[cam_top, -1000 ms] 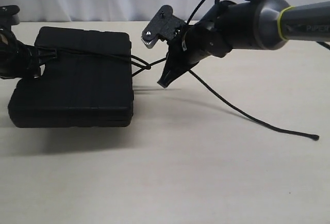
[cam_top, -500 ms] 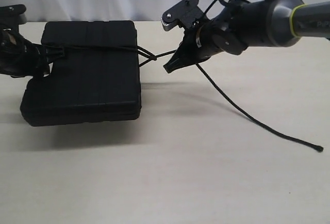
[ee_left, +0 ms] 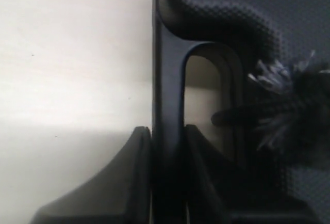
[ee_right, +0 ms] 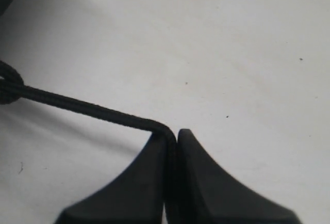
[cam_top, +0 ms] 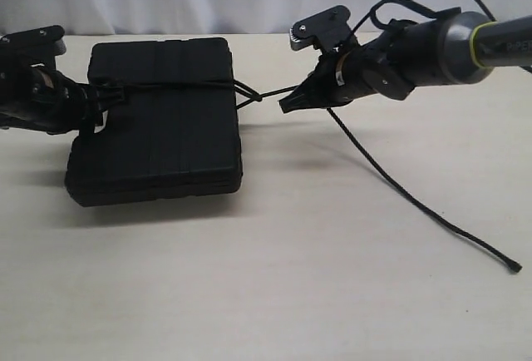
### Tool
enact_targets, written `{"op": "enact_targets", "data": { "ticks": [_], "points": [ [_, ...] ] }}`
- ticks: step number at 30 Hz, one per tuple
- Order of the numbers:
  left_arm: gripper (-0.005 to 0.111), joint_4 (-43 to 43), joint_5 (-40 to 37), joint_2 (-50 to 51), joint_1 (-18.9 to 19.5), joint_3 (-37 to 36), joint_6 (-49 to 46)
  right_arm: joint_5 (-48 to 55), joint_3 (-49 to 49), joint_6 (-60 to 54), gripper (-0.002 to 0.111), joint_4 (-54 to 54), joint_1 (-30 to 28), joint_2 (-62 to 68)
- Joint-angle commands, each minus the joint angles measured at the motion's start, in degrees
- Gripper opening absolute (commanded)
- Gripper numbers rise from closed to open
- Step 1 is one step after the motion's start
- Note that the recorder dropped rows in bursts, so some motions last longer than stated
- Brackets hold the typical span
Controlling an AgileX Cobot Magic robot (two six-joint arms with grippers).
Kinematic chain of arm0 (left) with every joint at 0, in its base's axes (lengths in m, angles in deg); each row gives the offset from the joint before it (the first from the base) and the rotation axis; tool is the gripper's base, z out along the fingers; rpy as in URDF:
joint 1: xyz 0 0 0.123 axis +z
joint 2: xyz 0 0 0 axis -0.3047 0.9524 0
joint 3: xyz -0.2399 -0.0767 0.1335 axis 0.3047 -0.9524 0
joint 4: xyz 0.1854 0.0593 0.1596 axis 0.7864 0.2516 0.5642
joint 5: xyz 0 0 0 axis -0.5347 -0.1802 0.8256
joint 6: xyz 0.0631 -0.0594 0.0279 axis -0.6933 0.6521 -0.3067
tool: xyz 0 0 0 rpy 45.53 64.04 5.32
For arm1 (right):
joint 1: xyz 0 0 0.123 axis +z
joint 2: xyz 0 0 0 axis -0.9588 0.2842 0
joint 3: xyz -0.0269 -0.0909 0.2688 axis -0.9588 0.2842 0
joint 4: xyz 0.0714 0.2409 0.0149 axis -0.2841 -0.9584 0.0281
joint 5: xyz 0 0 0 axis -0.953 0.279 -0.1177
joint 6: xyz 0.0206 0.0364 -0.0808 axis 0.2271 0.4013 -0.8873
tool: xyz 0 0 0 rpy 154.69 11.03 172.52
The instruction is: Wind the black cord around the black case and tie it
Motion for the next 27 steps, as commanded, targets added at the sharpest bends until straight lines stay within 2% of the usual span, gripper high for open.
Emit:
{"op": "enact_targets", "data": {
  "ticks": [1, 11, 18, 22, 27],
  "points": [
    [0.000, 0.0, 0.9, 0.5, 0.5, 0.4, 0.7, 8.1, 0.2, 1.7, 0.004, 1.9, -6.3, -0.6],
    [0.000, 0.1, 7.8, 2.0, -5.5, 0.4, 0.7, 6.5, 2.9, 2.1, 0.004, 2.3, -10.1, -0.5],
    [0.002, 0.3, 10.6, 5.5, -6.5, 0.6, 0.7, 5.4, 5.3, 2.4, 0.004, 2.2, -11.6, -0.5],
    [0.016, 2.1, 11.3, 5.6, -6.5, 0.6, 0.7, 5.4, 5.3, 2.4, 0.004, 0.9, -11.6, -0.5],
    [0.044, 4.2, 11.3, 5.6, -6.5, 0.6, 0.7, 5.2, 5.3, 2.4, 0.004, 0.7, -11.6, -0.5]
  ]
}}
